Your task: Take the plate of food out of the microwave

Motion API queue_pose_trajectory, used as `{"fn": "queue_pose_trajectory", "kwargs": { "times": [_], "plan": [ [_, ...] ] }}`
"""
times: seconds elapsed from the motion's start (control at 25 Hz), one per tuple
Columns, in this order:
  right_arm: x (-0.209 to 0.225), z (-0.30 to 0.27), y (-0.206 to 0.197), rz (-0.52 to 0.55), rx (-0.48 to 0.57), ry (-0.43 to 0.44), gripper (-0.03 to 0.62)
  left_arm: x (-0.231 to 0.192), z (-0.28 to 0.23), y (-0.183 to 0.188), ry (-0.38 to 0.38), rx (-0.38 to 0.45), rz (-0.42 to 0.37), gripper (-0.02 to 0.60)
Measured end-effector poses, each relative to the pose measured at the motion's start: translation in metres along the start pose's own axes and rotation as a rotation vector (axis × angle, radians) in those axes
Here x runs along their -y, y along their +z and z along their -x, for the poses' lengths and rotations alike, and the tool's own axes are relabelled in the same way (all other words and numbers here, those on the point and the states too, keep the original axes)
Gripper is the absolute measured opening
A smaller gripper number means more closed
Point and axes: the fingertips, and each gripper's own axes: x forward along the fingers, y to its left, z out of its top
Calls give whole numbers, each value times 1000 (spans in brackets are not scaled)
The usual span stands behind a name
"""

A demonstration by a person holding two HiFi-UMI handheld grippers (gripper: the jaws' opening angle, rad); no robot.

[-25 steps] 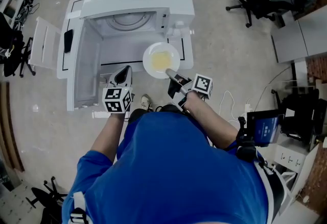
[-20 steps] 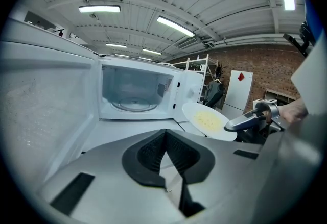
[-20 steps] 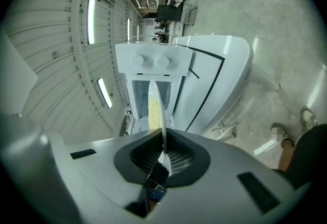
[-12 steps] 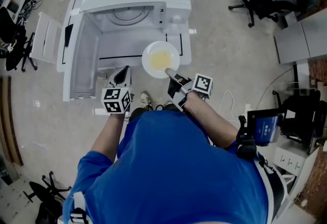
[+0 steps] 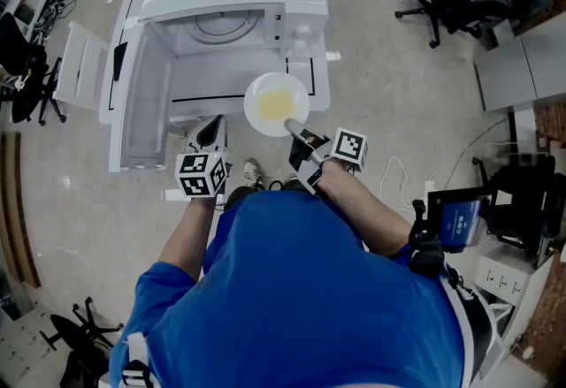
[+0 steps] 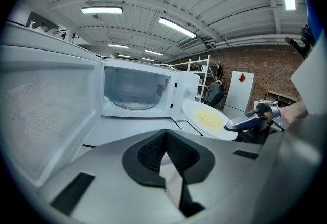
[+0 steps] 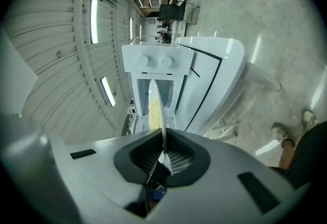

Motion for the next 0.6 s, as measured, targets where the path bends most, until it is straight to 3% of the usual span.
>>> {"fn": "queue_pose_trajectory", "kwargs": {
  "times": [0.6],
  "plan": [
    [-4, -2, 1, 22, -20, 8, 18, -1, 2, 1, 15, 11, 9, 11]
  ]
}}
